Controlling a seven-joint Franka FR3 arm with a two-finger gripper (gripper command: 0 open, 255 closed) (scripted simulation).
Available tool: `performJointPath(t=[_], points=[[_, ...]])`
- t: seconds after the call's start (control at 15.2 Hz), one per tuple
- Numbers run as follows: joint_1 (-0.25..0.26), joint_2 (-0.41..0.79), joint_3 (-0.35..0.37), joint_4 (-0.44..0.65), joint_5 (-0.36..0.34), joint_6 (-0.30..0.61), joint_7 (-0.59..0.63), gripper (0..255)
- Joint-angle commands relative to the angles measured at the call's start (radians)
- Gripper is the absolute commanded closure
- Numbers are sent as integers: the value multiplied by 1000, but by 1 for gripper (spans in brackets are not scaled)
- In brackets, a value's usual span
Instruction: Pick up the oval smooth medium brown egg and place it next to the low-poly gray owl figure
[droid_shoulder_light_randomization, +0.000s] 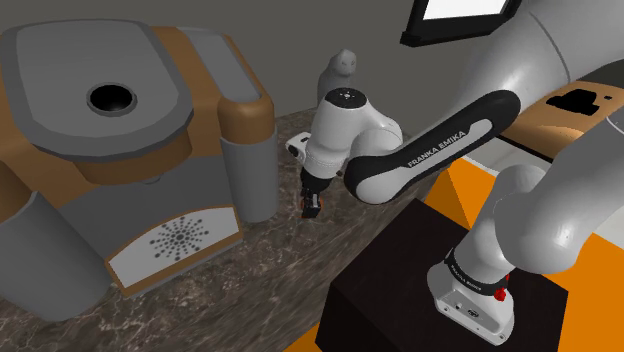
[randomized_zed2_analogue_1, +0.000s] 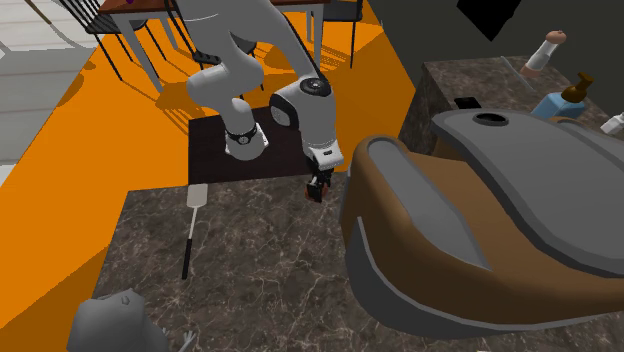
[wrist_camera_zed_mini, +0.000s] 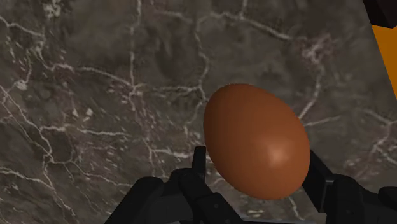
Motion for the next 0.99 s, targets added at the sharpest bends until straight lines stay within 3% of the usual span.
performJointPath(t=[0.0,0.33,0.4,0.92], points=[[-1,-2,-5,-15,4,-22,-9,255],[1,-12,-9,-8,9,-38,-16,255],[-1,33,17,36,-13,-39,28,255],[15,-54,3,77,26,-165,-9,255]])
